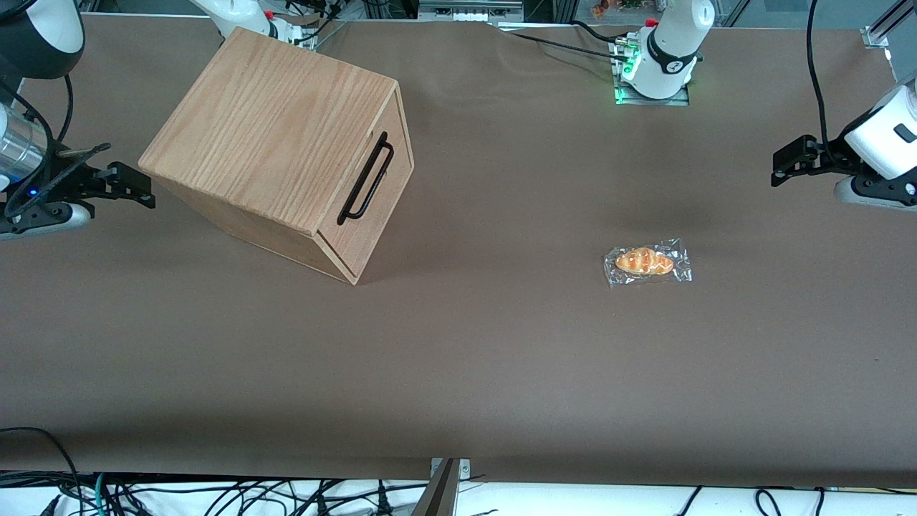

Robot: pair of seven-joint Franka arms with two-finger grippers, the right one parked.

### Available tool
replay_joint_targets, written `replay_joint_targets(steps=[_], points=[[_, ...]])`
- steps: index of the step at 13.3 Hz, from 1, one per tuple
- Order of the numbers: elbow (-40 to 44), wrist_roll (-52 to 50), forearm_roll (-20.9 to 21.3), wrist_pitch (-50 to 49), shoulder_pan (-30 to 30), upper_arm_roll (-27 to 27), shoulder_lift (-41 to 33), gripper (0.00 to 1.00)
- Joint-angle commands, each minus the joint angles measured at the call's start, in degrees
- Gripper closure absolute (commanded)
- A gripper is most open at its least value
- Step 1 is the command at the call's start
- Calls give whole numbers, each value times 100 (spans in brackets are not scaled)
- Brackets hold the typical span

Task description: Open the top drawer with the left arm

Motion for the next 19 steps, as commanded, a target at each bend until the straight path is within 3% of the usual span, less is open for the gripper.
replay_joint_targets(steps=[1,16,17,19], points=[[-49,-16,102,-1,3,-18,-48,0],[206,-95,94,-168,-32,-18,504,0],[214,-104,24,-281,-137,-70,636,0],[214,-113,-562,-361,-339,-211,839,0]])
